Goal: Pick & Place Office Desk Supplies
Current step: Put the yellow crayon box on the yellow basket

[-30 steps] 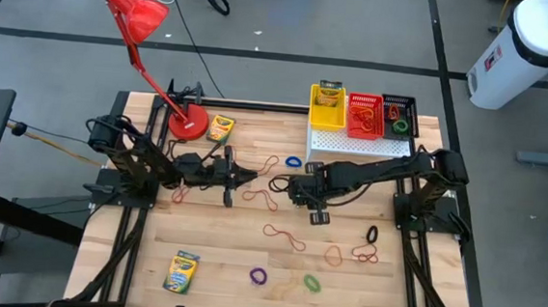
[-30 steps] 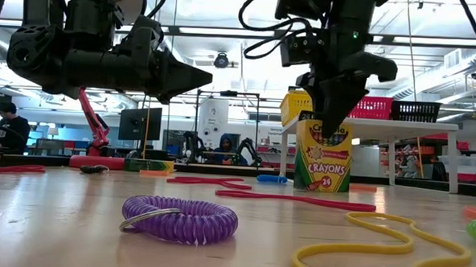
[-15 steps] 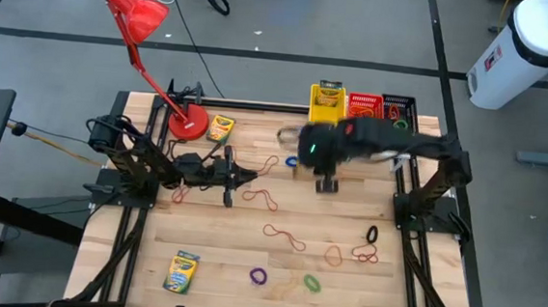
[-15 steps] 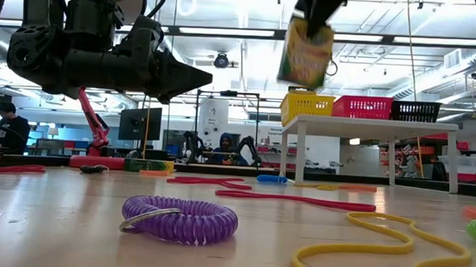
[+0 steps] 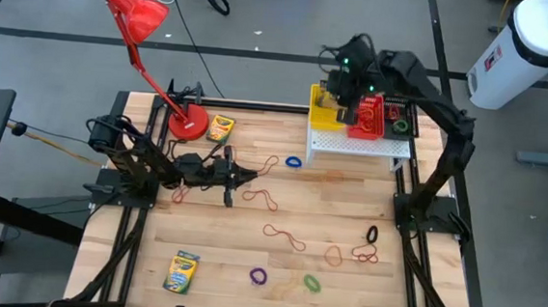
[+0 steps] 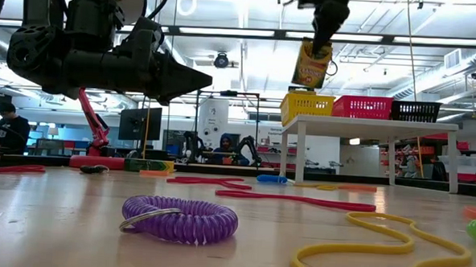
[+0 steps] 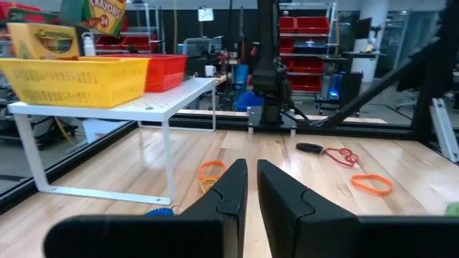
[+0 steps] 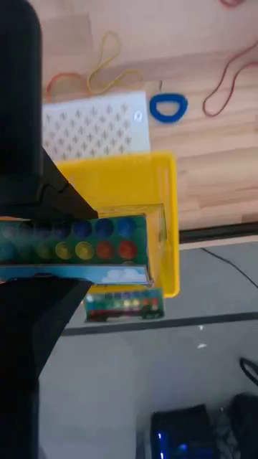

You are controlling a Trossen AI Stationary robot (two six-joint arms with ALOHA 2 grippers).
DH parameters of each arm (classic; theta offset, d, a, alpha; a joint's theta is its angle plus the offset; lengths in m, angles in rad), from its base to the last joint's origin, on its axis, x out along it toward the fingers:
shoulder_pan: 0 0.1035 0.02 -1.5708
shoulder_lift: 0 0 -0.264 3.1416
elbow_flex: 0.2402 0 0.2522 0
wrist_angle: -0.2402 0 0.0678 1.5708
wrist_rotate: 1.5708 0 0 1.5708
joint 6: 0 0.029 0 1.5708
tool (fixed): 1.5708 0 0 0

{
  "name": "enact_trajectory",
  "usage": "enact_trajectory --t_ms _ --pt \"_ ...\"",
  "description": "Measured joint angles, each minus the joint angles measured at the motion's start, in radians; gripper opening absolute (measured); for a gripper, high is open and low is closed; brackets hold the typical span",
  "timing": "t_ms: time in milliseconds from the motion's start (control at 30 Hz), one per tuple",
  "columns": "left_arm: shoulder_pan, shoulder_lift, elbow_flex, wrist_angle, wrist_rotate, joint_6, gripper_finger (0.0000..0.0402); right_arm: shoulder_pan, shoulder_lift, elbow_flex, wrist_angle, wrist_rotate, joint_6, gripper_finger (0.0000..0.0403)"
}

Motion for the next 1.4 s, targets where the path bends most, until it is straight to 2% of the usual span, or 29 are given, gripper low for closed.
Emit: enact_trajectory --t_ms 167,467,667,1233,1400 --pt "0.021 0.0 0.0 0.021 -0.004 -0.004 0.0038 -0.078 0.03 0.0 0.045 -0.062 -0.076 0.0105" --pt "0.072 0.0 0.0 0.019 0.049 -0.022 0.0038 -0.08 0.112 0.0 0.056 -0.071 -0.136 0.0105" --pt "0.072 0.0 0.0 0.016 0.056 -0.016 0.0038 -0.08 0.148 0.0 0.05 -0.014 -0.14 0.0105" --pt "0.072 0.0 0.0 -0.007 0.056 -0.018 0.0038 -0.087 0.203 -0.002 0.046 -0.01 -0.144 0.0105" --pt "0.072 0.0 0.0 -0.011 0.056 -0.018 0.0038 -0.086 0.203 -0.002 0.046 0.033 -0.135 0.0107"
